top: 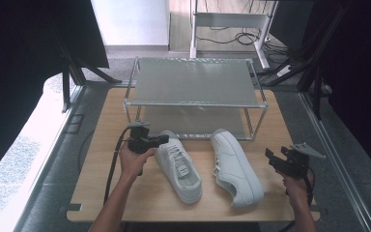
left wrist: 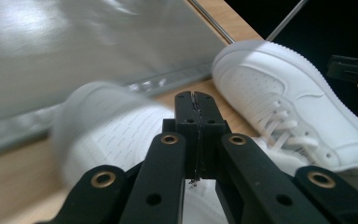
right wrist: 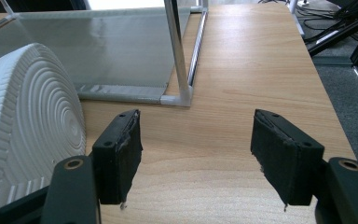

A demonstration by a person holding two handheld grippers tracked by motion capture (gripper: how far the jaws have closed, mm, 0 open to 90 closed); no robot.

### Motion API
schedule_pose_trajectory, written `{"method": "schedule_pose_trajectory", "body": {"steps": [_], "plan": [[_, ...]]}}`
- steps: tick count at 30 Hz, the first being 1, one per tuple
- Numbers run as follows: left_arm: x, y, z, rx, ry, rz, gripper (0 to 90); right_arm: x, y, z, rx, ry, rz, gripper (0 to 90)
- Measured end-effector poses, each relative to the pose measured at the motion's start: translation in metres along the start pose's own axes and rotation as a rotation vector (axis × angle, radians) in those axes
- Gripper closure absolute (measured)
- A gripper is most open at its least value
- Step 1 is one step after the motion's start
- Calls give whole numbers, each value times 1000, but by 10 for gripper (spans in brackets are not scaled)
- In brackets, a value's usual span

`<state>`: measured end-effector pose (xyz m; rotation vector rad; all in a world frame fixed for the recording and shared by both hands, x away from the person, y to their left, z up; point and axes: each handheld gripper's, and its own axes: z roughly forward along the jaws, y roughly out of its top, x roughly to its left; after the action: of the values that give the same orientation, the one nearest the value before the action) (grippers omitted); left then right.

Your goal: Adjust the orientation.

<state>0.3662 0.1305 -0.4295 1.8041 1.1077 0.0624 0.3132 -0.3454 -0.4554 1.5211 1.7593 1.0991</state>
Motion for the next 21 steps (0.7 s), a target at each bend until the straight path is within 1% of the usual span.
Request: {"method": "schedule_pose_trajectory", "body": {"steps": [2,3,4,5,6,8,9,10,14,15,16,18,19,20,21], "plan": [[-9,6,4,8,-6,23,900,0,0,0,-5,-2,0,339],[-9,6,4,8,-6,23,900,0,0,-1,-5,0,1,340],[-17,10,5,13,-10,44,900,0,0,-1,-6,1,1,340],[-17,10,5,13,-10,44,900,0,0,-1,-8,0,1,340],[-23,10,4,13,-20,56,900,-1,0,-1,-7,1,2,339],[-29,7,1,13,-26,62,900,-1,0,-1,-7,0,6,339],[-29,7,1,13,-26,62,900,-1,0,-2,-8,-1,5,340],[-35,2,-2,13,-39,67,900,-1,0,-2,-8,-2,7,340],[-51,-8,-8,16,-67,91,900,-1,-1,-2,-6,-3,8,340],[-57,-12,-9,19,-78,103,900,-1,-1,-2,-5,-4,8,340],[-63,-16,-10,25,-80,119,900,0,-1,-1,-2,-3,6,340],[-72,-22,-9,39,-85,136,900,1,-2,-1,-3,-4,7,340],[-72,-22,-9,39,-85,136,900,1,-2,-1,-3,-4,7,340],[-82,-34,-8,56,-81,146,900,1,-2,-1,0,-2,3,340],[-85,-38,-7,62,-77,149,900,2,-2,-1,1,-2,2,340]]}}
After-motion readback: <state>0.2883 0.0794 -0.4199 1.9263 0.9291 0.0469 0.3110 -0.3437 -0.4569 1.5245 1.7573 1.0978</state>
